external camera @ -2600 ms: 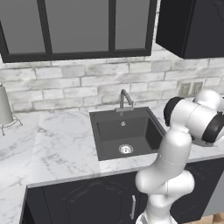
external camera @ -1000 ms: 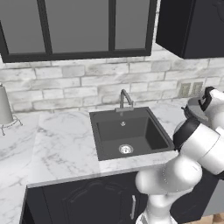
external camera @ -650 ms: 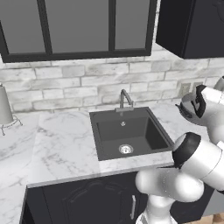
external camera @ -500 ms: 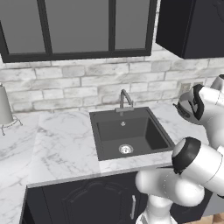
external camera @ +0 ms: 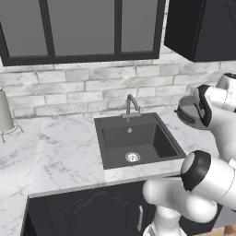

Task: Dump the lemon from the pot into the sink. Then turn on the water and wash the lemon. Then turn off the water and put the lemon back in the pot.

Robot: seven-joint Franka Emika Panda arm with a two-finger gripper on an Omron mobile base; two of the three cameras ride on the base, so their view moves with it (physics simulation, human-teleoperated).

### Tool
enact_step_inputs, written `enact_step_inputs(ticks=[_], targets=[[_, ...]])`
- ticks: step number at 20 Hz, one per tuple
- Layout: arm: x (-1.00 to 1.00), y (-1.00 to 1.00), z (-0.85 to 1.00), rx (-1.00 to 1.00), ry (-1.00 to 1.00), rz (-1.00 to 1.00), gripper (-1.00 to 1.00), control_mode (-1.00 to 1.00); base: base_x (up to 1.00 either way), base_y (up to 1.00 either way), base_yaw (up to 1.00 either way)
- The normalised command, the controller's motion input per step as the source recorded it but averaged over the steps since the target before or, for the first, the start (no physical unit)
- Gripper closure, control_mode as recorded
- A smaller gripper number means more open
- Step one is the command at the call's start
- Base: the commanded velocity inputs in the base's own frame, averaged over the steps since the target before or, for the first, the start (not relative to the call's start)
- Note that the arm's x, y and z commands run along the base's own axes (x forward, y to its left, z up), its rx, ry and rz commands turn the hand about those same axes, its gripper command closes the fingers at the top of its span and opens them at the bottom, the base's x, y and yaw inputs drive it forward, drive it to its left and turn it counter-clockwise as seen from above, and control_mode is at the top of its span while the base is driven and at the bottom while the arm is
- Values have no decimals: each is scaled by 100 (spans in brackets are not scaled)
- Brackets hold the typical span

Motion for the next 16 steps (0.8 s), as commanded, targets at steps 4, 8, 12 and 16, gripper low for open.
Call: enact_step_inputs(ticks=[4, 8, 12, 16], targets=[[0, 36, 8, 0, 0, 6, 100, -100, 0, 0, 0], [2, 46, 1, 0, 0, 1, 100, -100, 0, 0, 0], [11, 45, 0, 0, 0, 0, 100, -100, 0, 0, 0], [23, 46, 0, 0, 0, 0, 100, -100, 0, 0, 0]])
